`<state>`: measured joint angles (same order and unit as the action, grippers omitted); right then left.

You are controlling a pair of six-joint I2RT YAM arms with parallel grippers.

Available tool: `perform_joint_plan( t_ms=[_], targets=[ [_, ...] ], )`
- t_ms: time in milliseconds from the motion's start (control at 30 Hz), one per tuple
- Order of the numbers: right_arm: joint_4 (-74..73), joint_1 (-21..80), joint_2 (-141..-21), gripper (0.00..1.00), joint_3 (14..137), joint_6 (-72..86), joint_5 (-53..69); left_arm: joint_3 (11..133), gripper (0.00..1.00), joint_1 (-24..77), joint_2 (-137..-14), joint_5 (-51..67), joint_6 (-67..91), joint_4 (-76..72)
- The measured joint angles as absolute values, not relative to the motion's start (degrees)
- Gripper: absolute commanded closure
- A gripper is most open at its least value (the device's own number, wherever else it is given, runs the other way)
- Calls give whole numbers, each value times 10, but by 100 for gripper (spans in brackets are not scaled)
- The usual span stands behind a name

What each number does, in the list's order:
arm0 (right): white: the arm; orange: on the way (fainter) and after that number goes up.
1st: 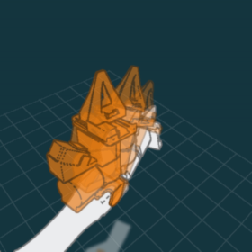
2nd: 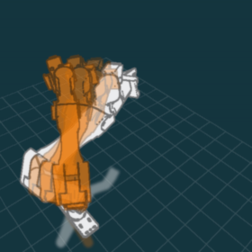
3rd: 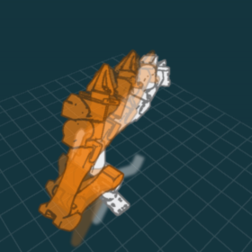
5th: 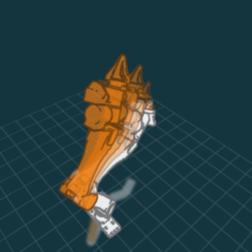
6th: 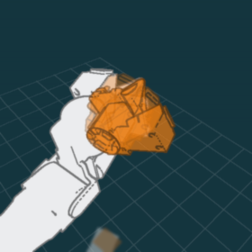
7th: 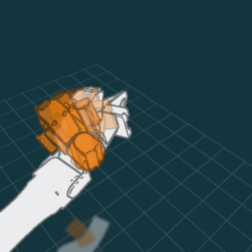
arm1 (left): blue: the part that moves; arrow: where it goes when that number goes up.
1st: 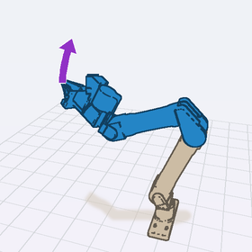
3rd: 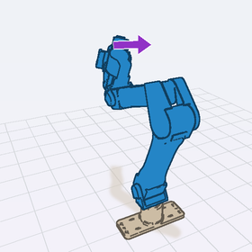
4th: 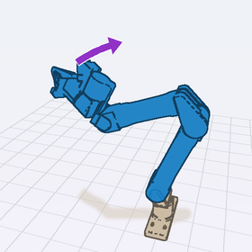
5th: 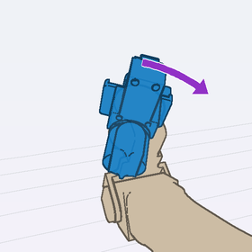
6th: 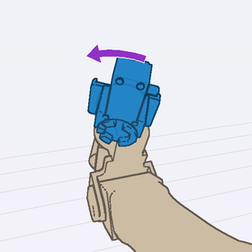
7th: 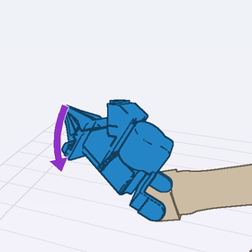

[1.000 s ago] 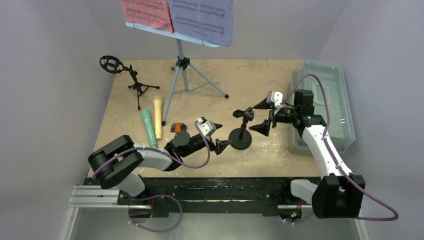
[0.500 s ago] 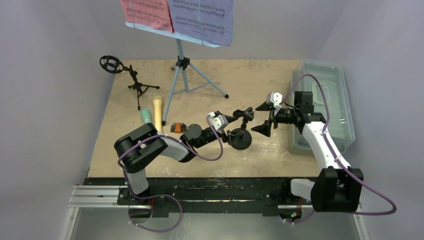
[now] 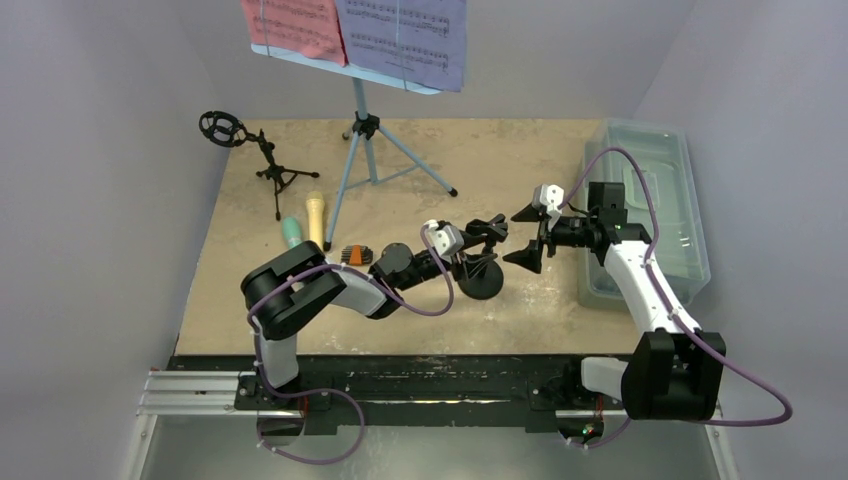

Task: Pack up the instrument practice props
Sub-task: Pick up the microphone stand at the center of the board.

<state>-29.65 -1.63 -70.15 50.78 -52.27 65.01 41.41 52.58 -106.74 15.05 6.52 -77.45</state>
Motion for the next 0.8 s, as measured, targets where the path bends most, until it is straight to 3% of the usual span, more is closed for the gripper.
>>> perform_joint_plan(
  t_ms=[300,367,467,800],
  targets=[
    [-300,-16,-701,1,508,-526,650,414,72,526,-1071,149,97,-814],
    [-300,-16,-701,1,508,-526,650,414,79,526,-1073,149,102,-823],
    [-300,-16,-703,1,508,-527,651,414,99,526,-1077,149,110,-829],
    [-304,-16,-746,2,508,-528,686,406,100,526,-1074,114,157,-836]
  ],
)
